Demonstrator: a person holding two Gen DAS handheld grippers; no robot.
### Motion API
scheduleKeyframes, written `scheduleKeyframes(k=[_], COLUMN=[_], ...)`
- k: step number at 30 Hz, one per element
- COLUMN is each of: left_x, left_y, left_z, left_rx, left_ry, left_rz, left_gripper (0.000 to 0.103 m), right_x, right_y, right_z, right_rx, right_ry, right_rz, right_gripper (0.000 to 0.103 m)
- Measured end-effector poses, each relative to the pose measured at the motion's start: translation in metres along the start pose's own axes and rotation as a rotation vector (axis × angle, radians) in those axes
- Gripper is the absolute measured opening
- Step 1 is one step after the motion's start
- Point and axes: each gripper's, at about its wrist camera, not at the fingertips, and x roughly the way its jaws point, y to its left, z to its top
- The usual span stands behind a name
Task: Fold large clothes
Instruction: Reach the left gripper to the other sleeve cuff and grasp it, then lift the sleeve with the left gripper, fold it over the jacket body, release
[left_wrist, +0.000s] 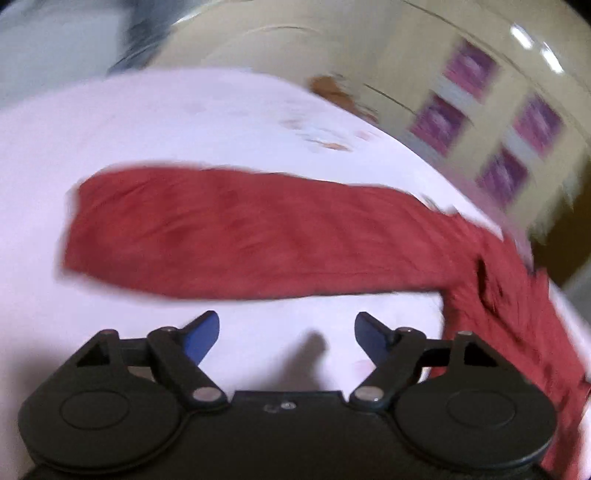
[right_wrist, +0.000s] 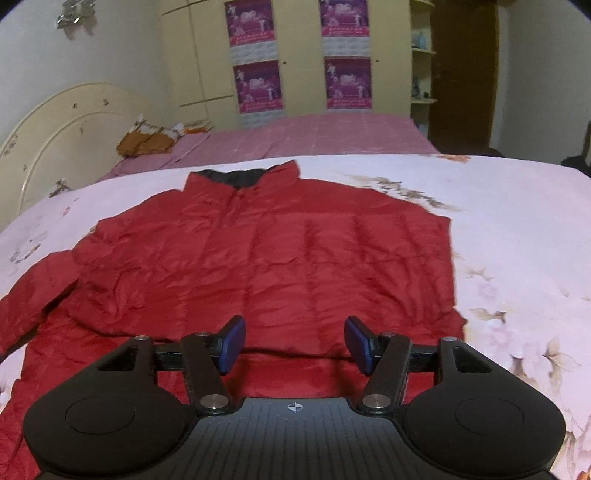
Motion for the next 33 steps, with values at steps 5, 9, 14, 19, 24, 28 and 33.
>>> scheduleKeyframes(k=[5,9,14,19,24,28,33], left_x=[-0.005,0.008,0.024,0.004,0.002,0.014,0.041], left_y=[0.066,0.091,0.091,0.043,-0.066,-0.154,-0.245], left_z=[0.008,0.018,0.041,0.062,0.066,0.042,-0.004], left_rx=[-0.405,-0.586,-0.47,-0.266,0.041,0.239,0.47], left_ry=[-0.095,-0.171,-0.164,-0.257,-0.254,-0.191,-0.022], left_rz=[-0.095,-0.117,-0.057,-0.099,-0.232,-0.322,-0.478], left_gripper=[0.065,0.059,0.006,0.005,0.005,0.005,0.005], right_x=[0.004,0.004,0.002,-0.002,-0.005,-0.011,-0.021], right_y=[0.017,0.029,0.034,0.021,-0.003,-0.023,-0.052], right_z=[0.002,0.003,0.005,0.006,0.006,0.007,0.009], right_rx=[-0.037,-0.056,-0.056,-0.03,0.026,0.073,0.133], right_ry=[0.0,-0.022,-0.041,-0.046,-0.057,-0.074,-0.099], right_rz=[0.021,0.017,-0.008,-0.027,-0.054,-0.071,-0.095], right_gripper=[0.059,0.059,0.059,0.059,0.059,0.059,0.059])
